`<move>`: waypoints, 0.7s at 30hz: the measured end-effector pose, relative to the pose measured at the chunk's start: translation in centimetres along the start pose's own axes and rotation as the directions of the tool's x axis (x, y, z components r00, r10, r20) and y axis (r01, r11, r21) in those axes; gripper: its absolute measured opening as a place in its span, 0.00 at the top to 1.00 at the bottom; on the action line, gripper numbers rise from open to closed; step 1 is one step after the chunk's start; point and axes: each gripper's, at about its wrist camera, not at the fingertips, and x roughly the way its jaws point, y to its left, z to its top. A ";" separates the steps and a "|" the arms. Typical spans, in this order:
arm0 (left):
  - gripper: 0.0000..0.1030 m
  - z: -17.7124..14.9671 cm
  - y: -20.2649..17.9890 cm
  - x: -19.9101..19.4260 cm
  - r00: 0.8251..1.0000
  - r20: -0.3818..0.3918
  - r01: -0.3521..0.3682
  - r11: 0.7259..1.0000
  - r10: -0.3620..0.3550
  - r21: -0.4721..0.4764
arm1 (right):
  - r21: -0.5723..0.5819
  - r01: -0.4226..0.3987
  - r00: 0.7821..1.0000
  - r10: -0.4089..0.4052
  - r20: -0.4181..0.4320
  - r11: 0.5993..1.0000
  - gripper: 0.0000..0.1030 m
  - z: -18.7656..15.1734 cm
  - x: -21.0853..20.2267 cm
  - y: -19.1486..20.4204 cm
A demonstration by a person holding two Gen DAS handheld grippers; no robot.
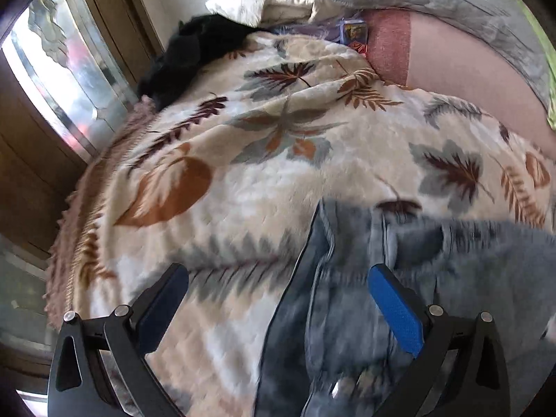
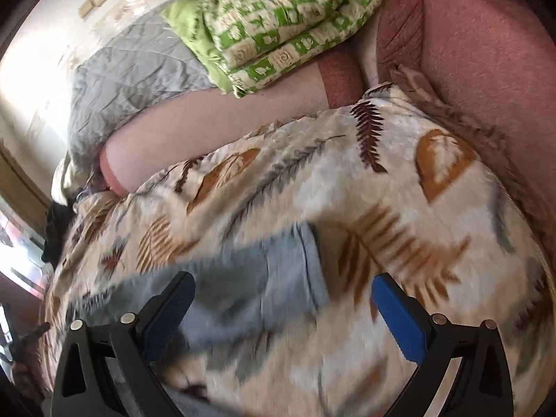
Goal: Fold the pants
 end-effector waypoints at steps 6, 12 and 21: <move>0.00 3.8 -1.8 4.7 0.992 -0.084 0.088 0.996 -0.090 -0.019 | -0.006 0.050 0.994 -0.050 -0.101 0.999 0.09 4.1 7.4 0.1; 0.60 3.0 -4.4 9.0 0.961 -0.203 0.186 0.982 -0.189 -0.035 | 0.022 0.077 0.968 -0.070 -0.241 0.997 0.50 3.1 13.3 -1.1; 0.98 2.9 -4.1 3.6 0.974 -0.047 0.223 0.975 -0.221 0.024 | 0.018 -0.041 0.999 0.042 -0.032 0.999 0.81 2.8 4.7 0.0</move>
